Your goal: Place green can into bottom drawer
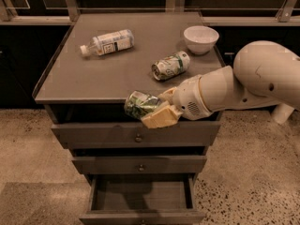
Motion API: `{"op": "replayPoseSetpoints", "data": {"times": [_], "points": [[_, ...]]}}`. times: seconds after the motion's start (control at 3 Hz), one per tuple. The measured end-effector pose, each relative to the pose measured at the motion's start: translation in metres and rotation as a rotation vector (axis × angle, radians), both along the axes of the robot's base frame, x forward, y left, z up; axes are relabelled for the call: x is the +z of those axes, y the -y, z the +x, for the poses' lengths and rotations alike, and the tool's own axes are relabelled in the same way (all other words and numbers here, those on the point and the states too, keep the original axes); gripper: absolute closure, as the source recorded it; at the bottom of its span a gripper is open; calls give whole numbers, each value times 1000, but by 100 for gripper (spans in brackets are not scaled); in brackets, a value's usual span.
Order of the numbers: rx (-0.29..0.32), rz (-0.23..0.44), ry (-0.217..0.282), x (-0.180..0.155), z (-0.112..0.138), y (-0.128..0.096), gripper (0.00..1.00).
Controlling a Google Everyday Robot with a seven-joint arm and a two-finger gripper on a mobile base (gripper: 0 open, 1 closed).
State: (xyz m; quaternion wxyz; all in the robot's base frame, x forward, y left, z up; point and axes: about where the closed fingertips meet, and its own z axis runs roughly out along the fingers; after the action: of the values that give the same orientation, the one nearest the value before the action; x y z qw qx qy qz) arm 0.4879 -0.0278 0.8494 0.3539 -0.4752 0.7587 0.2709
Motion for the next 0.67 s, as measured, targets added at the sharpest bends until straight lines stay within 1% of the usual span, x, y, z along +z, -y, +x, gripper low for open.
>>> {"op": "replayPoseSetpoints", "data": {"times": [0.33, 0.67], "points": [[-84, 28, -57, -29, -6, 11, 100], [-197, 83, -138, -78, -24, 29, 100]]}}
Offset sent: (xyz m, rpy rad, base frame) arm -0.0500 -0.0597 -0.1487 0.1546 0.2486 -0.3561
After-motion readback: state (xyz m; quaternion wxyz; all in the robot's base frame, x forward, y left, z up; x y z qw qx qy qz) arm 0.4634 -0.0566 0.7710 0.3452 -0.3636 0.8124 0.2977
